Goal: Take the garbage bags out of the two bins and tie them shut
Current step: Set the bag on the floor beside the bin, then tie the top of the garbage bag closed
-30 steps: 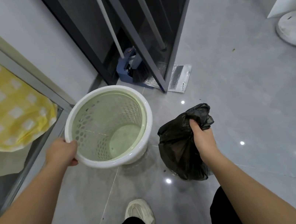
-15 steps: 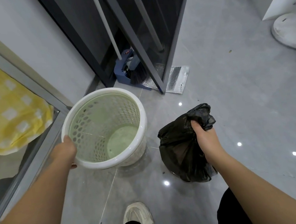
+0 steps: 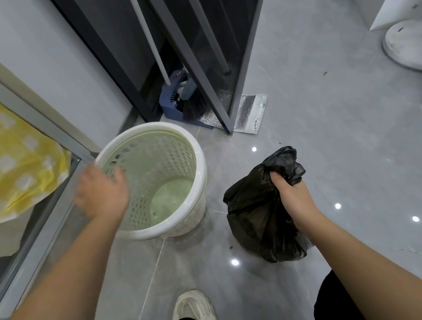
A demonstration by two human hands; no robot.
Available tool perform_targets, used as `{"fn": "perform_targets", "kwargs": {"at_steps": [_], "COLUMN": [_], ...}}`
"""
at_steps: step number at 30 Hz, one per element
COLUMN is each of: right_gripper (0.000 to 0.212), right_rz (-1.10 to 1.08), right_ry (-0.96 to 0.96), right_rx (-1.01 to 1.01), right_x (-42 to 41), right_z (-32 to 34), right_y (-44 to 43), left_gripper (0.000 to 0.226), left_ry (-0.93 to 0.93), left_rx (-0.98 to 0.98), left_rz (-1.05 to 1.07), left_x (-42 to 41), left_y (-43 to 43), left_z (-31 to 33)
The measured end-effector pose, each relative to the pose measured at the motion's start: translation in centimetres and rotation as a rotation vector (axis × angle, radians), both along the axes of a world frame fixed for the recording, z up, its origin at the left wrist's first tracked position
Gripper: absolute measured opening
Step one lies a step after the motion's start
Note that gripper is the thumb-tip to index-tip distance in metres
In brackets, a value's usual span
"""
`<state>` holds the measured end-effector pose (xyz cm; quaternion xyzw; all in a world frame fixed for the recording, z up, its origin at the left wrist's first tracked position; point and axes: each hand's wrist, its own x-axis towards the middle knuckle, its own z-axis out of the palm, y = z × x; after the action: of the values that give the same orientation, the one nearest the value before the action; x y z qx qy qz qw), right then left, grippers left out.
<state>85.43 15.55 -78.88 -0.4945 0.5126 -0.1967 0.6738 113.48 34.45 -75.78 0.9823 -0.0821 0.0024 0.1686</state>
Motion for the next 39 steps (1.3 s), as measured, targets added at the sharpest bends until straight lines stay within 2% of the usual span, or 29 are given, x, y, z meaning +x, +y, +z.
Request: {"fn": "perform_targets", "kwargs": {"at_steps": [2, 5, 8, 12, 15, 17, 18, 20, 22, 23, 24, 27, 28, 35, 37, 39], "right_gripper": [0.021, 0.018, 0.015, 0.015, 0.013, 0.010, 0.008, 0.010, 0.012, 0.012, 0.012, 0.019, 0.022, 0.031, 0.030, 0.028], "right_rz": [0.006, 0.033, 0.049, 0.061, 0.087, 0.115, 0.134, 0.163, 0.169, 0.164, 0.157, 0.134, 0.111, -0.171, -0.259, -0.339], "right_ry": [0.006, 0.018, 0.010, 0.005, -0.001, 0.003, 0.005, -0.004, -0.005, -0.003, 0.006, 0.039, 0.032, -0.118, -0.137, -0.175], "right_rx": [0.001, -0.015, -0.019, -0.010, -0.005, -0.004, -0.009, -0.021, -0.031, -0.027, -0.018, 0.038, 0.073, 0.339, 0.440, 0.546], "right_x": [0.2, 0.2, -0.3, -0.7, -1.0, -1.5, -1.8, -2.7, -3.4, -3.6, -3.8, -4.2, -4.3, -5.8, -6.0, -5.9], "right_z": [0.1, 0.3, 0.5, 1.0, 1.7, 2.0, 2.1, 2.3, 2.5, 2.5, 2.5, 2.4, 2.5, 2.9, 2.5, 2.2], "right_y": [0.1, 0.1, -0.3, -1.1, -1.6, -1.8, -1.9, -2.0, -2.3, -2.5, -2.8, -3.4, -3.6, -4.9, -5.3, -5.6], "left_gripper": [0.064, 0.069, 0.068, 0.065, 0.068, 0.072, 0.074, 0.084, 0.092, 0.088, 0.078, 0.017, 0.007, 0.023, 0.022, 0.013], "left_ry": [0.028, 0.058, 0.082, 0.035, -0.112, -0.219, -0.182, 0.137, 0.464, 0.568, 0.640, 0.719, 0.743, 1.056, 1.079, 1.037], "left_rx": [-0.023, 0.108, 0.278, 0.350, 0.415, 0.328, 0.243, 0.039, -0.180, -0.260, -0.314, -0.407, -0.433, -0.700, -0.754, -0.690], "left_rz": [-0.390, -0.762, -0.840, -0.823, -0.831, -0.999, -1.121, -1.272, -1.278, -1.246, -1.189, -1.043, -1.004, -0.760, -0.728, -0.783], "left_x": [-2.8, -6.8, -8.2, -7.8, -8.6, -10.1, -11.0, -13.2, -15.4, -16.4, -17.4, -19.8, -20.2, -20.6, -20.9, -21.1], "left_y": [-3.2, -7.7, -9.1, -8.8, -9.2, -9.4, -9.8, -10.9, -12.4, -13.0, -13.5, -14.5, -14.7, -14.8, -15.0, -15.1], "left_z": [0.8, 0.0, -2.0, -2.8, -2.4, -2.6, -3.0, -3.6, -4.2, -4.5, -4.8, -5.7, -5.9, -6.2, -5.7, -5.4]}}
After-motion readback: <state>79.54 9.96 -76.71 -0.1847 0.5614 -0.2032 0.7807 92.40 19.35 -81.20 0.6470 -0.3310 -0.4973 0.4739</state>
